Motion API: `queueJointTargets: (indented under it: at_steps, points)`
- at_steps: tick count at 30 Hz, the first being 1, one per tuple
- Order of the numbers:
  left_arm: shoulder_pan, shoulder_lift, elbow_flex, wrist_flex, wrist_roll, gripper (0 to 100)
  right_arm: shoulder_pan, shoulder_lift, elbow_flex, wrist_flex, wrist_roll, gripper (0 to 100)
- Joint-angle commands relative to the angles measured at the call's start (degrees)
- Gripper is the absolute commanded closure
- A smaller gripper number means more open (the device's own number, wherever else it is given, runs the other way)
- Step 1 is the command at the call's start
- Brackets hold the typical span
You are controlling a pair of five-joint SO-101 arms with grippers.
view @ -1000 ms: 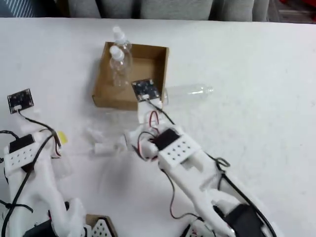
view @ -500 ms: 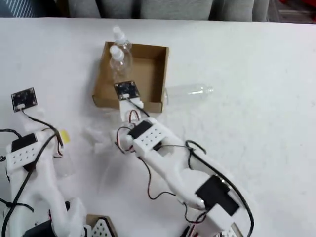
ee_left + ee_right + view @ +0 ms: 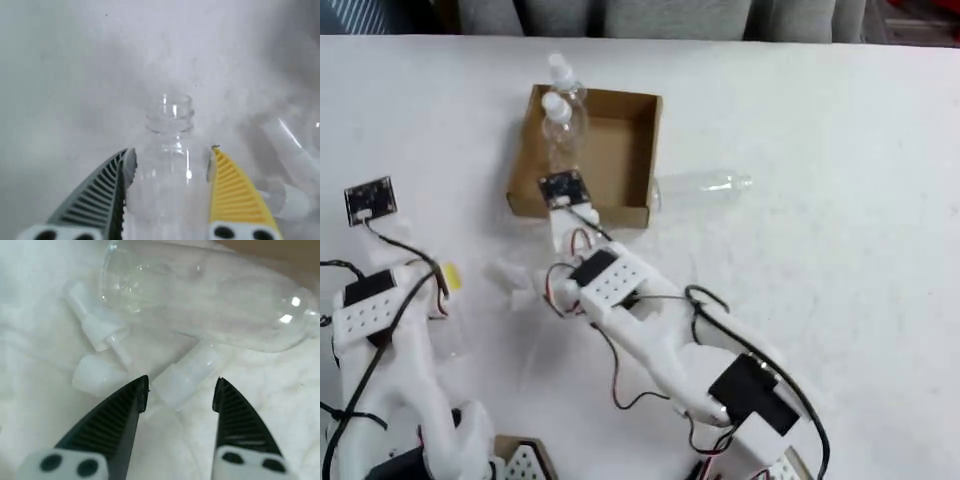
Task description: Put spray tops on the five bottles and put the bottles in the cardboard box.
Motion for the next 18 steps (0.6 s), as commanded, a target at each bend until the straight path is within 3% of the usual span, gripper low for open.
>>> queueJointTargets:
  at_steps: [1, 5, 13, 18]
  points:
    - [0.5, -0.2, -0.3, -1.2, -0.8, 98, -0.3, 2.0, -3.1, -0.8, -0.2, 81.2]
    - [0.5, -0.2, -0.3, -1.2, -0.8, 98, -0.3, 5.8, -7.5, 2.8, -0.2, 81.7]
    - [0.5, -0.2, -0.2, -1.2, -0.8, 98, -0.1, 8.6, -11.3, 6.0, 0.0, 96.2]
    - [0.5, -0.2, -0.3, -1.2, -0.9, 98, 1.9, 5.6, -11.3, 10.8, 4.3, 98.2]
